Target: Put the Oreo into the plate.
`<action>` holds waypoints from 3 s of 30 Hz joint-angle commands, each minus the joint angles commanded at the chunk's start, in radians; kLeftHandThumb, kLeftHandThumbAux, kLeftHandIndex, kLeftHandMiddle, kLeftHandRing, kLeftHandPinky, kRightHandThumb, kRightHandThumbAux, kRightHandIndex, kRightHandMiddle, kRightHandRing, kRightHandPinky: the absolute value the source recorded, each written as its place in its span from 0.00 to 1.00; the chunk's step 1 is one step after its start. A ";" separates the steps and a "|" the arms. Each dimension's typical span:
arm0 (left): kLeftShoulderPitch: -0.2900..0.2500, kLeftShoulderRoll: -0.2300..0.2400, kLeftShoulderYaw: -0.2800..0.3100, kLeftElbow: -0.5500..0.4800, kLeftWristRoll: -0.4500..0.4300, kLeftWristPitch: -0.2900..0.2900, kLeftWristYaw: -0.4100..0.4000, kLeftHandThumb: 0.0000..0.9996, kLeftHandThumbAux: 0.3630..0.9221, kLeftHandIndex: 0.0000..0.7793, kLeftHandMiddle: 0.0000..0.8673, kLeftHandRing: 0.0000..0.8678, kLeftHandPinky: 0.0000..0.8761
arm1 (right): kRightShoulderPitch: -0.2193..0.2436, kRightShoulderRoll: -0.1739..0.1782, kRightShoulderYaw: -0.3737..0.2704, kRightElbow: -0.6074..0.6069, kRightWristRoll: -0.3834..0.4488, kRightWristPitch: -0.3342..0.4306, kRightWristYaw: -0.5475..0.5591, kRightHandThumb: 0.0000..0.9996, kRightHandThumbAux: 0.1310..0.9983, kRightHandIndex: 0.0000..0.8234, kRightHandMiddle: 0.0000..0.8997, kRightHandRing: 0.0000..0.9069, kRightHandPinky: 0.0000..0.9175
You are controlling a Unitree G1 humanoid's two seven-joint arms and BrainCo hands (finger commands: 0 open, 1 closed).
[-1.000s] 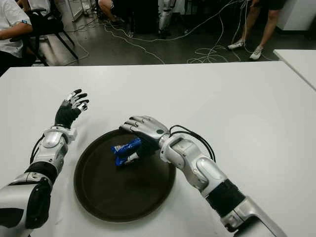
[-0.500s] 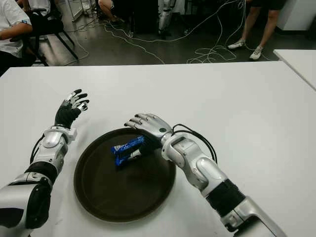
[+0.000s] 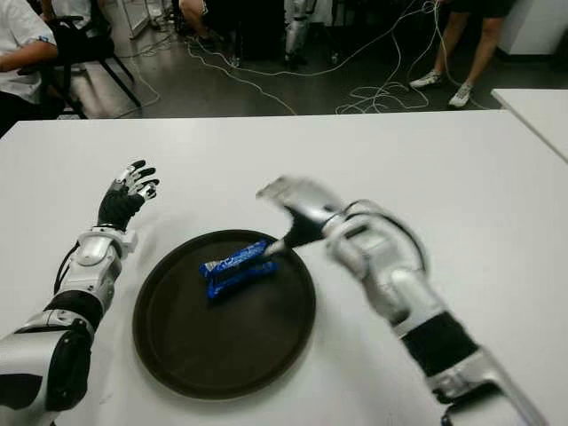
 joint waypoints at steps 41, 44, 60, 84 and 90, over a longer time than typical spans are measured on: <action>-0.003 0.002 0.001 0.005 0.001 0.010 -0.005 0.16 0.60 0.14 0.20 0.21 0.20 | -0.308 0.220 -0.693 1.198 0.860 -0.340 -0.221 0.05 0.49 0.31 0.43 0.49 0.49; -0.005 0.002 0.001 0.007 0.001 0.014 -0.007 0.15 0.61 0.13 0.20 0.20 0.21 | -0.319 0.215 -0.668 1.219 0.825 -0.399 -0.271 0.05 0.48 0.34 0.45 0.49 0.48; -0.006 -0.007 0.002 0.007 -0.003 0.017 -0.007 0.15 0.62 0.13 0.20 0.20 0.23 | -0.327 0.178 -0.622 1.276 0.772 -0.457 -0.319 0.11 0.55 0.34 0.44 0.48 0.49; -0.009 -0.006 -0.005 0.012 0.008 0.027 0.010 0.12 0.64 0.15 0.21 0.20 0.21 | -0.330 0.177 -0.648 1.280 0.800 -0.414 -0.256 0.07 0.48 0.33 0.42 0.46 0.47; -0.008 -0.005 -0.006 0.013 0.008 0.018 0.003 0.13 0.62 0.14 0.20 0.20 0.21 | -0.330 0.177 -0.650 1.280 0.802 -0.411 -0.251 0.09 0.49 0.34 0.42 0.46 0.48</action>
